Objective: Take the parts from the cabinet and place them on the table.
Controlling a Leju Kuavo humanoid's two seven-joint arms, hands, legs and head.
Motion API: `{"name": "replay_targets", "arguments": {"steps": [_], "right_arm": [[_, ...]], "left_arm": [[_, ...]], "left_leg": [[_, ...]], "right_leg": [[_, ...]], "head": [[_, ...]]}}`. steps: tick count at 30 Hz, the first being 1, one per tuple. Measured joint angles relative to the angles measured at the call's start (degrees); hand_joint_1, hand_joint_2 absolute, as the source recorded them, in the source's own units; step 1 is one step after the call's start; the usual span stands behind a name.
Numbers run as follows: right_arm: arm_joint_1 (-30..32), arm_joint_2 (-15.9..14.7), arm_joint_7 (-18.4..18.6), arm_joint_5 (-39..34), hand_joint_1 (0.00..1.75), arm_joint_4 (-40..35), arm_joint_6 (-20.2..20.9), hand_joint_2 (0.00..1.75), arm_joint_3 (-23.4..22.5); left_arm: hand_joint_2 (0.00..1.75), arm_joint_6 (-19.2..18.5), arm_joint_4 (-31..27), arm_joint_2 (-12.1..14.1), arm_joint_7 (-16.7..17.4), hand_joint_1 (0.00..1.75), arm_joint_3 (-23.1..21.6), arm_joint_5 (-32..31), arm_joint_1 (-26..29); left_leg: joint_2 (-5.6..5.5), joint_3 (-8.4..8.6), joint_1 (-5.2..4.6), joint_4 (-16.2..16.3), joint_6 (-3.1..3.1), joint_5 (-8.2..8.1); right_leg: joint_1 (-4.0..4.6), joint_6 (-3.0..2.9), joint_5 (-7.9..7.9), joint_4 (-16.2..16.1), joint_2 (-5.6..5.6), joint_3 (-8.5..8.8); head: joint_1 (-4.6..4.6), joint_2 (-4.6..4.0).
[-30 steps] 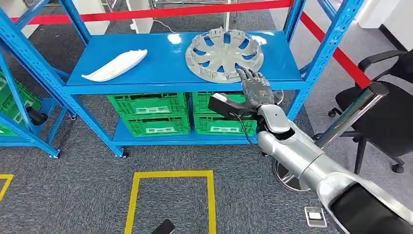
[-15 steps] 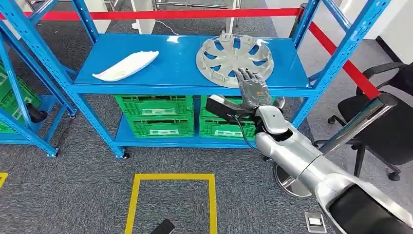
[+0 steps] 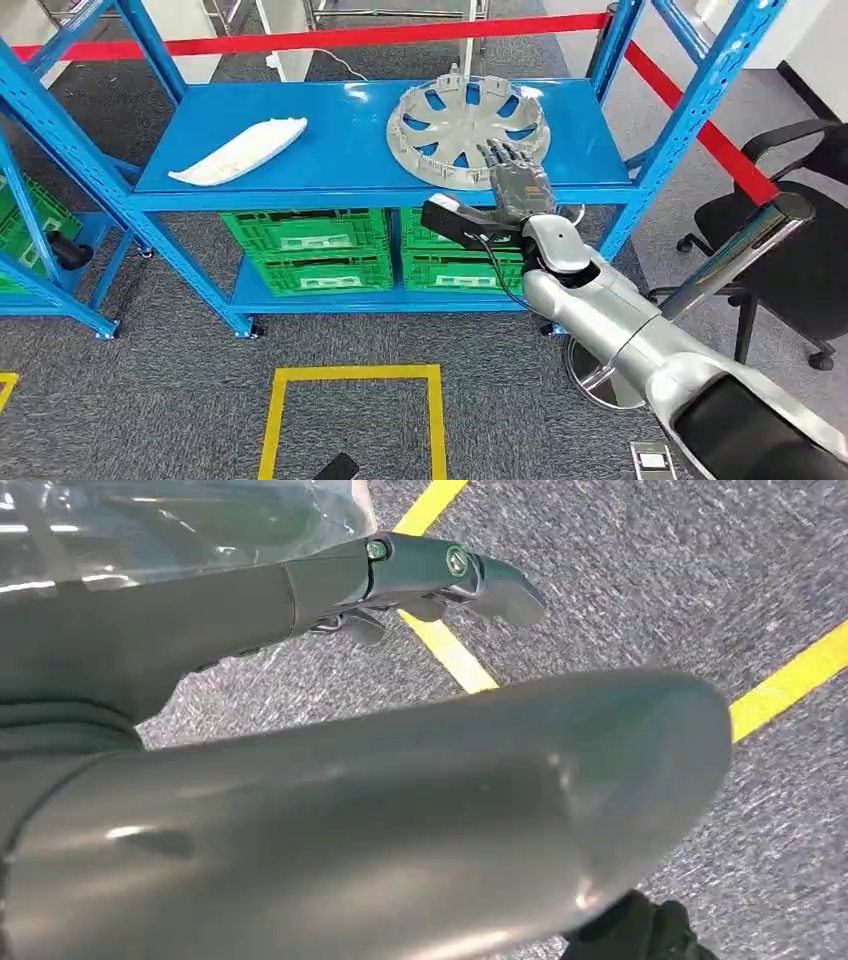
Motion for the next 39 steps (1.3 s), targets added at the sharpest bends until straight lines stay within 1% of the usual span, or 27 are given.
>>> {"name": "replay_targets", "arguments": {"steps": [2,3,5,8,9,10,12,13,14,15,17,18,19,20,22,24,25,27,28,29,30,32,33,34,35,36,39], "right_arm": [[-0.01,0.02,0.02,0.0,0.0,0.0,0.07,0.0,-0.02],[-0.08,0.0,0.07,0.0,0.0,0.02,0.09,0.0,-0.02],[-0.16,0.02,0.11,0.0,0.0,-0.04,0.22,0.0,0.0],[-0.02,-0.07,0.11,0.0,0.0,-0.18,0.2,0.0,-0.13],[-0.19,0.0,0.11,0.0,0.0,-0.26,0.17,0.0,-0.13],[-0.35,-0.02,0.09,0.0,0.0,-0.33,0.15,0.0,-0.11],[-0.1,-0.11,0.17,0.0,0.0,-0.33,0.2,0.0,-0.07],[0.22,-0.15,0.2,0.0,0.0,-0.33,0.26,0.0,-0.04],[0.5,-0.22,0.31,0.0,0.0,-0.33,0.28,0.0,-0.04],[0.6,-0.24,0.35,0.0,0.0,-0.33,0.33,0.0,-0.04],[0.46,-0.37,0.48,0.0,0.0,-0.33,0.31,0.0,-0.11],[0.54,-0.5,0.55,0.0,0.0,-0.33,0.31,0.0,-0.11],[0.43,-0.61,0.61,0.0,0.0,-0.33,0.44,0.0,-0.07],[0.52,-0.63,0.65,0.0,0.0,-0.35,0.42,0.0,-0.13],[0.67,-0.83,0.98,0.0,0.0,-0.42,0.35,0.0,-0.24],[0.58,-0.92,1.18,0.02,0.0,-0.59,0.02,0.0,-0.44],[0.38,-0.98,1.25,0.2,0.0,-0.59,-0.02,0.0,-0.46],[0.61,-0.98,1.22,0.22,0.0,-0.59,-0.07,0.0,-0.41],[0.99,-0.98,1.22,0.22,0.0,-0.59,-0.07,0.0,-0.39],[1.28,-0.98,1.22,0.22,0.0,-0.59,-0.07,0.0,-0.39],[1.44,-0.98,1.22,0.24,0.0,-0.59,-0.07,0.0,-0.39],[1.41,-0.98,1.25,0.26,0.0,-0.59,-0.07,0.0,-0.44],[1.45,-0.98,1.38,0.39,0.0,-0.59,-0.07,0.0,-0.44],[1.37,-0.98,1.53,0.61,0.0,-0.5,-0.02,0.0,-0.42],[1.31,-1.0,1.75,0.74,0.0,-0.5,0.02,0.0,-0.41],[1.55,-1.03,2.06,0.88,0.0,-0.46,0.07,0.0,-0.46],[1.44,-1.22,2.54,1.25,0.0,-0.46,0.0,0.0,-0.61]], "left_arm": [[0.0,0.0,0.0,0.02,0.0,0.0,0.07,0.0,-0.01],[0.0,0.02,-0.02,-0.04,0.0,0.0,0.07,0.0,-0.01],[0.0,0.02,0.0,-0.02,0.02,0.0,0.15,0.0,-0.11],[0.0,0.02,0.0,0.0,0.17,0.0,0.26,-0.02,0.05],[0.0,0.02,0.0,0.0,0.17,0.0,0.28,-0.02,-0.02],[0.0,0.02,0.0,0.0,0.17,0.0,0.28,-0.02,-0.14],[0.0,0.02,0.0,0.0,0.2,0.0,0.29,-0.04,-0.13],[0.0,0.02,0.0,0.0,0.26,0.0,0.31,-0.04,-0.01],[0.0,0.02,0.0,0.0,0.26,0.0,0.31,-0.04,0.08],[0.0,0.02,0.0,0.0,0.26,0.0,0.31,-0.07,0.12],[0.0,0.04,-0.02,-0.04,0.26,0.0,0.33,-0.11,0.11],[0.0,0.04,0.0,-0.07,0.24,0.0,0.33,-0.13,0.19],[0.0,0.15,-0.02,-0.18,0.26,0.0,0.35,-0.18,0.13],[0.0,0.15,-0.02,-0.2,0.26,0.0,0.35,-0.22,0.14],[0.0,0.04,-0.02,-0.39,0.24,0.0,0.35,-0.39,0.33],[0.0,0.07,-0.02,-0.37,0.24,0.0,0.42,-0.52,0.08],[0.0,0.09,-0.02,-0.33,0.24,0.0,0.46,-0.52,-0.07],[0.0,0.07,0.0,-0.28,0.24,0.0,0.68,-0.52,-0.06],[0.0,0.07,0.0,-0.28,0.24,0.0,0.77,-0.52,0.02],[0.0,0.02,0.0,-0.28,0.24,0.0,0.79,-0.55,0.16],[0.0,0.04,0.0,-0.28,0.24,0.0,0.83,-0.55,0.26],[0.0,0.04,0.0,-0.28,0.24,0.0,0.92,-0.55,0.25],[0.0,0.04,0.0,-0.28,0.24,0.0,0.94,-0.55,0.34],[0.0,0.04,0.0,-0.31,0.24,0.0,0.96,-0.57,0.28],[0.0,0.06,0.0,-0.31,0.26,0.0,1.01,-0.63,0.2],[0.0,0.11,0.0,-0.26,0.28,0.0,1.16,-0.66,0.35],[0.0,0.13,0.0,-0.31,0.28,0.0,1.31,-0.7,0.18]], "left_leg": [[0.07,3.97,0.27,-10.05,0.0,6.06],[0.05,4.56,-0.14,-10.33,0.16,5.02],[-0.02,5.57,-0.3,-12.13,1.48,3.85],[-0.06,6.33,0.11,-12.73,2.63,3.58],[-0.06,6.74,0.07,-12.82,2.97,3.36],[-0.05,7.01,0.06,-12.81,3.3,3.15],[-0.05,7.56,-0.14,-12.8,3.61,2.54],[-0.07,7.96,-0.27,-12.79,3.68,2.16],[-0.12,8.47,-0.37,-12.79,3.71,1.79],[-0.17,9.07,-0.43,-12.79,3.67,1.31],[-0.18,10.55,-0.42,-12.81,3.48,0.25],[-0.17,10.81,-0.29,-12.94,3.22,-0.17],[-0.19,10.83,-0.33,-12.98,2.89,-0.27],[-0.15,10.66,-0.27,-13.1,2.43,-0.57],[-0.12,11.56,-0.33,-13.03,1.85,-0.43],[-0.03,11.47,-0.4,-11.66,1.52,-1.22],[-0.02,9.93,-0.35,-8.51,1.36,-2.39],[-0.02,4.91,-0.22,0.0,0.88,-5.67],[-0.01,2.69,-0.15,2.8,0.7,-6.27],[-0.01,1.52,-0.05,3.27,0.56,-5.58],[0.0,1.41,0.09,1.61,0.35,-3.41],[0.02,3.83,0.32,-7.3,0.0,4.18],[-0.01,5.01,0.31,-10.39,-0.08,6.06],[0.14,4.52,-0.22,-10.82,0.16,3.44],[0.44,5.41,-0.42,-12.47,0.95,3.41],[0.38,5.07,-0.4,-12.31,1.82,4.33],[0.38,6.15,-0.09,-12.5,2.95,3.87]], "right_leg": [[-0.19,0.52,-1.05,0.11,0.02,1.34],[0.05,0.93,-1.31,-0.04,0.09,1.53],[0.07,1.57,-1.41,-0.02,0.18,1.23],[-0.03,2.47,-1.71,0.7,-0.04,1.28],[0.01,2.58,-2.28,2.91,-0.11,0.44],[0.0,2.67,-3.64,6.47,-0.1,-1.47],[0.03,2.84,-6.62,15.13,-0.1,-6.9],[0.04,2.77,-6.72,17.71,-0.1,-9.18],[0.09,2.58,-5.53,17.41,-0.1,-9.92],[0.21,2.22,-2.87,14.73,-0.1,-9.55],[0.76,1.44,4.32,4.9,-0.11,-6.44],[1.17,1.05,5.25,2.39,-0.11,-5.43],[1.53,0.85,3.7,1.19,-0.13,-5.64],[1.55,0.53,4.15,0.94,-0.08,-5.26],[1.53,-0.09,3.5,0.3,-0.05,-4.71],[0.97,-0.48,3.42,-0.75,-0.02,-2.92],[0.89,-0.75,3.21,-1.01,-0.06,-2.32],[0.84,-0.82,2.46,-1.04,-0.04,-1.62],[0.82,-0.75,2.03,-1.02,-0.04,-1.17],[0.77,-0.69,1.63,-1.0,-0.04,-0.67],[0.67,-0.55,1.14,-0.94,-0.01,-0.04],[0.32,-0.06,-0.05,-0.73,0.0,1.57],[0.17,0.32,-0.68,-0.79,-0.07,2.1],[0.17,0.59,-0.79,-0.66,0.01,2.53],[0.35,1.1,-1.15,-0.44,0.05,2.23],[0.36,1.51,-1.55,-0.25,0.05,2.71],[0.28,2.3,-2.28,1.18,-0.1,2.56]], "head": [[-0.09,0.0],[-0.22,0.0],[-0.22,0.0],[-0.17,0.0],[-0.02,0.0],[0.09,0.0],[0.26,0.0],[0.28,0.0],[0.33,0.0],[0.39,0.0],[0.39,0.0],[0.35,0.0],[0.02,0.0],[0.37,0.0],[0.39,0.0],[0.42,0.0],[0.06,0.0],[0.09,0.0],[0.07,0.0],[0.11,0.0],[0.09,0.0],[0.11,0.0],[0.11,0.0],[-0.06,0.0],[-0.57,0.0],[-0.08,0.0],[0.07,0.0]]}}
